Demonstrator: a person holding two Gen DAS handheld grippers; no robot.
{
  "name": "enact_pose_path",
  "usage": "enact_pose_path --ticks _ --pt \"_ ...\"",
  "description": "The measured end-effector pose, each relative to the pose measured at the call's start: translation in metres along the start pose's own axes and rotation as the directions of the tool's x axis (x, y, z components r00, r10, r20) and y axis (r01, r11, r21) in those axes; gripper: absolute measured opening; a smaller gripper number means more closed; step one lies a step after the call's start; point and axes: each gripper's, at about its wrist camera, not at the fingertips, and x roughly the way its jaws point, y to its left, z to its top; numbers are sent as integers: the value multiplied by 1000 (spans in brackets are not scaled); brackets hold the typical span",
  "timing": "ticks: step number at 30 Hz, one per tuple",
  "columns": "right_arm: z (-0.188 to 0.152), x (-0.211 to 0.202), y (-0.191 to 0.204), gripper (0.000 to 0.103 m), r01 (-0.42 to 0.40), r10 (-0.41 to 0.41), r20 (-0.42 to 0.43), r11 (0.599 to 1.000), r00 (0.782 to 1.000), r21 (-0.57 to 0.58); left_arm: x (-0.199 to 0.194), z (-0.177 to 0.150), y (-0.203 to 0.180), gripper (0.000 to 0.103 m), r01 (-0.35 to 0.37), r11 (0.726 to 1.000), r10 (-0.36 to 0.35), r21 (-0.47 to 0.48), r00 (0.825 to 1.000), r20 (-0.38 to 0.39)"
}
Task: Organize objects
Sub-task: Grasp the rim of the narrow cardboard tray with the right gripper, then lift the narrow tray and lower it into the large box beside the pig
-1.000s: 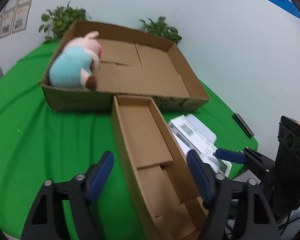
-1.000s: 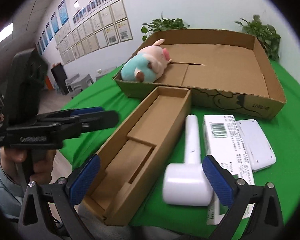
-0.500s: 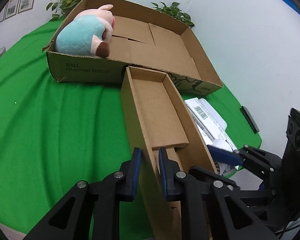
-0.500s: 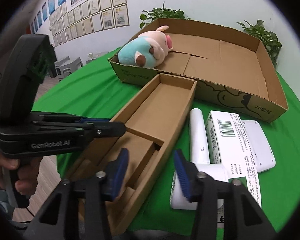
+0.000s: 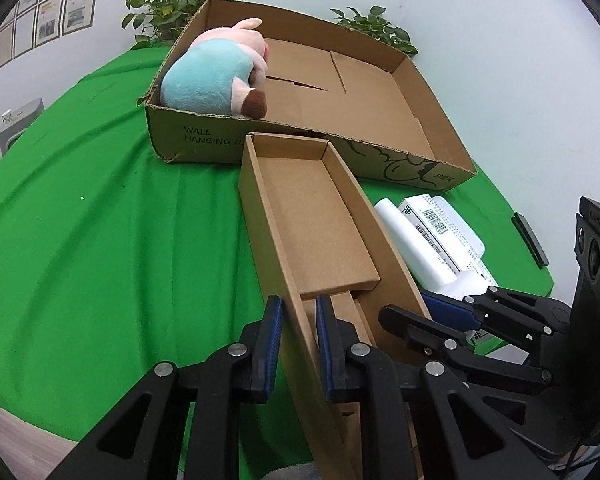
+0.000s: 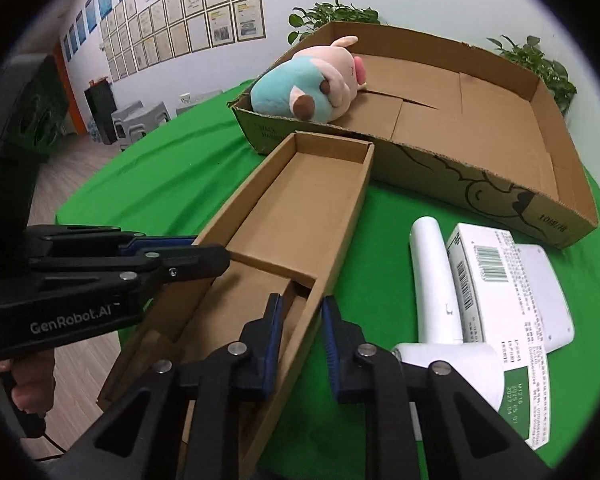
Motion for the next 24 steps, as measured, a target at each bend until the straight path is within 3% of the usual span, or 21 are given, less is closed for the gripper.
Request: enact_pose_path --ticks 6,14,24 --pt "-1 -3 -8 16 7 -8 12 999 1000 40 0 -1 -17 14 -26 999 26 48 1000 13" --pt "6 -31 -24 15 15 -29 130 994 991 105 -21 20 -45 13 -43 993 31 113 994 105" --pt "16 -54 -35 14 21 -49 207 991 977 134 -44 33 -72 13 -52 985 25 163 987 160"
